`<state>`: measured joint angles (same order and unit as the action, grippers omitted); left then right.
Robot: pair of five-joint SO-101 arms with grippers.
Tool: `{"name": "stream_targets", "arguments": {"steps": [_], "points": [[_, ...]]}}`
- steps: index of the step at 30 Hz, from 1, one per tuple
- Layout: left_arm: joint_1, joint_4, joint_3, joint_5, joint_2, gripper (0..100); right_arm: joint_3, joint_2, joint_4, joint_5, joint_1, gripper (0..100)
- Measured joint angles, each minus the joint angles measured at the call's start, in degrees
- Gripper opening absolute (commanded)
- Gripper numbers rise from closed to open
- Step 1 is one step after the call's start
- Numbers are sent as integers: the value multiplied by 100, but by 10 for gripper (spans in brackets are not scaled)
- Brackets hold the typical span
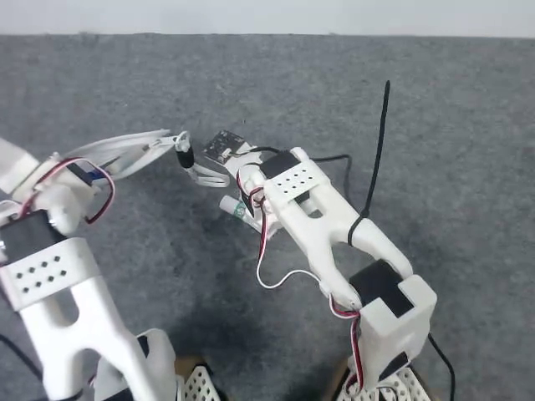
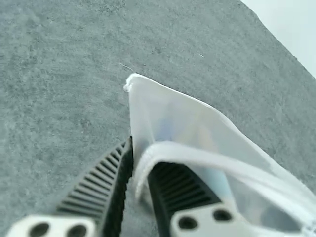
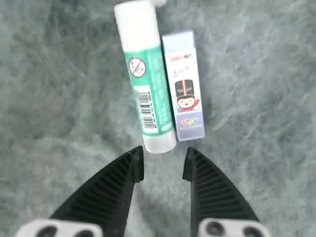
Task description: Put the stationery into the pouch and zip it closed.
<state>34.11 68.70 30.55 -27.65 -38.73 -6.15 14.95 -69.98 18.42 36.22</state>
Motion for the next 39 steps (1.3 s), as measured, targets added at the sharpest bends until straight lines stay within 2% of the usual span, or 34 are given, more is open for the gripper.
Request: {"name": "stream_targets", "arguments": {"steps": [3, 7, 17, 24, 27, 31, 39], "points": [[193, -79, 0, 0, 0, 9, -132, -211, 26, -9, 105, 140], [255, -141, 0, 0, 0, 9, -554, -273, 598, 0, 404, 140], [536, -141, 0, 0, 0, 9, -1486, -273, 2303, 0, 431, 140], [536, -141, 0, 0, 0, 9, -1600, -9, 2927, 0, 457, 136], [536, -141, 0, 0, 0, 9, -1538, 35, 2822, 0, 475, 111], [536, -141, 0, 0, 0, 9, -1222, 44, 1996, 0, 466, 6], [536, -141, 0, 0, 0, 9, -334, 44, 510, 0, 246, 24]]}}
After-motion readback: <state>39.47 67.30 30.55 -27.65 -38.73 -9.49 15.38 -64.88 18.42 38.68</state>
